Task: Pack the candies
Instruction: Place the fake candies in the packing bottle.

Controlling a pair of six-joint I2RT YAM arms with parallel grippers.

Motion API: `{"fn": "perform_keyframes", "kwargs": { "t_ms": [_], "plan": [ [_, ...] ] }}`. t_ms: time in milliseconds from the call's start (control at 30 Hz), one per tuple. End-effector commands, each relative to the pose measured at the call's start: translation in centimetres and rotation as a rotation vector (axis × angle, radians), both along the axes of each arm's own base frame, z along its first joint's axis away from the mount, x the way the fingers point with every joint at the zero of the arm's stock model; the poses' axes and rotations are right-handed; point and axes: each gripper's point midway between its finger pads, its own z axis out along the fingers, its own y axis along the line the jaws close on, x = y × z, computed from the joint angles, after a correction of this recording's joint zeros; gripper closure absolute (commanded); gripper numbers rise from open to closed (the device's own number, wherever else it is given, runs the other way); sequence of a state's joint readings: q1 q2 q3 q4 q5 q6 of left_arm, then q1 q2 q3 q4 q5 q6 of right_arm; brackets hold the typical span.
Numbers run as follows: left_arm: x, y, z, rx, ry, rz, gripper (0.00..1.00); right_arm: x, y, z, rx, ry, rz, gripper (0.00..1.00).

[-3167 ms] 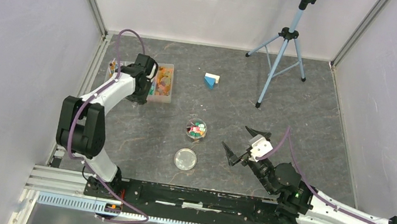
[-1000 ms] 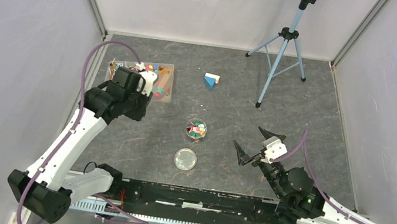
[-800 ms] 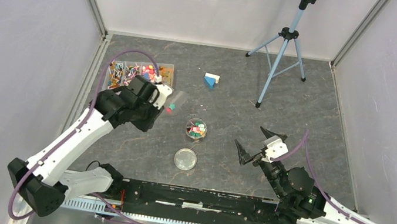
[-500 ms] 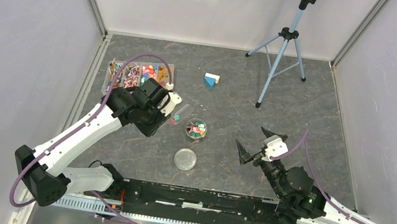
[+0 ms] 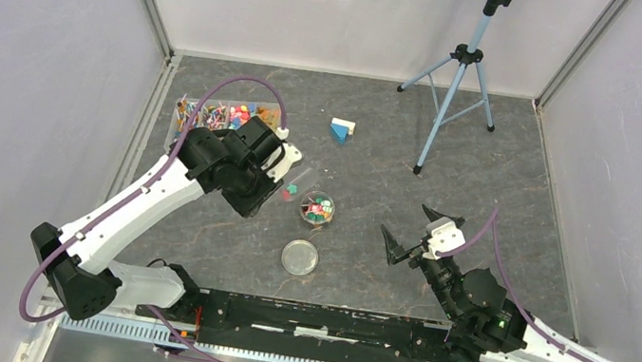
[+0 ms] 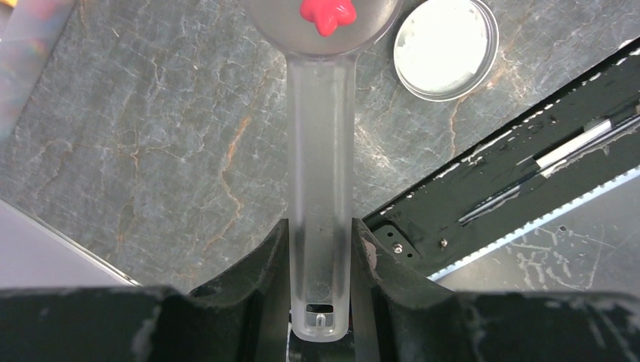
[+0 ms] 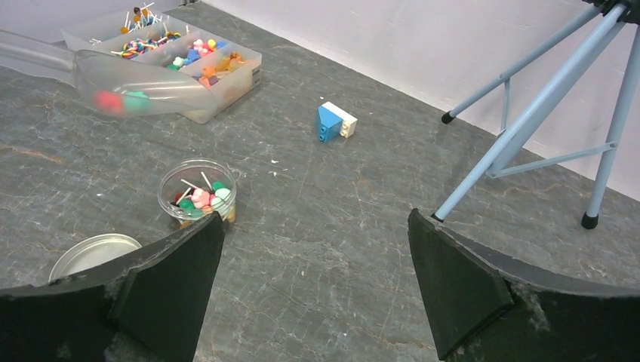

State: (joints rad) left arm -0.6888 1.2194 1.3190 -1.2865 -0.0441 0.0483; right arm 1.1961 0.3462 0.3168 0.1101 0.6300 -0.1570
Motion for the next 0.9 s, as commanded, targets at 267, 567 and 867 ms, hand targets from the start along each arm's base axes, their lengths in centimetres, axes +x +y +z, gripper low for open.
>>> {"fn": "perform_keyframes", "kwargs": {
  "t_ms": [267,567,867],
  "plan": [
    [-1.7,-2.4,1.6,-0.056,0.062,0.05,0.98,0.0,-0.5,2.3,0.075,-0.024,-0.011,0.02],
    [-2.0,-3.3,1.5,0.011,0.095,0.061,0.98,-0.1,-0.6,2.7,0.083,-0.037,-0.01,0.02],
    [-2.6,-3.0,-0.1,0.136,0.17,0.129,0.98,-0.3,-1.0,3.5,0.094,-0.046,-0.005,0.02]
  ]
}}
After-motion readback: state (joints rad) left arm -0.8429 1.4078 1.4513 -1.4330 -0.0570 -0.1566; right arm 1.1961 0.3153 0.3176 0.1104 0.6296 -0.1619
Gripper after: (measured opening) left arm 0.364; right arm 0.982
